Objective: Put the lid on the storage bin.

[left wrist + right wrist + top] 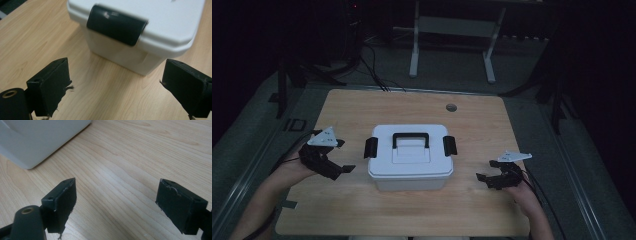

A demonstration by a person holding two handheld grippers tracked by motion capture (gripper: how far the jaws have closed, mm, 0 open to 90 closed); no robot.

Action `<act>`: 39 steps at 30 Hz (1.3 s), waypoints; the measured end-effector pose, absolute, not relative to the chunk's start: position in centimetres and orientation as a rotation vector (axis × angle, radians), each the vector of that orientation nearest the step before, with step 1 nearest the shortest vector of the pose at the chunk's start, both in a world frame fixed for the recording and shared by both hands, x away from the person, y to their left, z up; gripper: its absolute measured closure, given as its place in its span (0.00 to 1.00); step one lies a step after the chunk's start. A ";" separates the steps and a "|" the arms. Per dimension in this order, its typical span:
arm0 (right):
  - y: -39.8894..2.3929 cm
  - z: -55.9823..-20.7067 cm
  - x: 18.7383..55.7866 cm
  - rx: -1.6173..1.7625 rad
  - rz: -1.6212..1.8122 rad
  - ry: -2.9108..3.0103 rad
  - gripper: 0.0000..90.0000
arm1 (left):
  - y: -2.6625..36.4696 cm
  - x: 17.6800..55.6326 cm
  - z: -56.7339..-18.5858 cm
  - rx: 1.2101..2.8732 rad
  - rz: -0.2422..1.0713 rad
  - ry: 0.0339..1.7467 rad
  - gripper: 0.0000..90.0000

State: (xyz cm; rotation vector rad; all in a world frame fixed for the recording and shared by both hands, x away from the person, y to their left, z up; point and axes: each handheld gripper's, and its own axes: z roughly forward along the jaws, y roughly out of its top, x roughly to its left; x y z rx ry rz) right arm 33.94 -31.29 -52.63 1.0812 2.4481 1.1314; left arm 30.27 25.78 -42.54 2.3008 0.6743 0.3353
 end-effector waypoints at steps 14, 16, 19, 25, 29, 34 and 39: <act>-31.5 -52.9 33.8 1.090 1.127 2.426 0.18 | 27.9 29.8 -49.0 2.212 0.379 0.800 0.09; -31.5 -53.0 33.9 1.092 1.125 2.417 0.18 | 28.0 29.8 -49.8 2.213 0.374 0.826 0.09; -31.5 -53.0 33.9 1.098 1.132 2.406 0.18 | 28.2 29.8 -50.8 2.212 0.358 0.849 0.09; -31.5 -53.1 33.8 1.102 1.136 2.379 0.18 | 28.5 29.7 -51.9 2.209 0.415 0.904 0.09; -31.6 -53.5 33.8 1.113 1.136 2.367 0.18 | 29.0 29.7 -52.7 2.180 0.419 0.984 0.09; -31.6 -53.6 33.8 1.133 1.138 2.335 0.18 | 29.4 29.5 -53.7 2.163 0.427 1.053 0.09; -31.5 -53.6 33.8 1.146 1.125 2.308 0.18 | 30.6 29.2 -53.9 2.077 0.415 1.105 0.09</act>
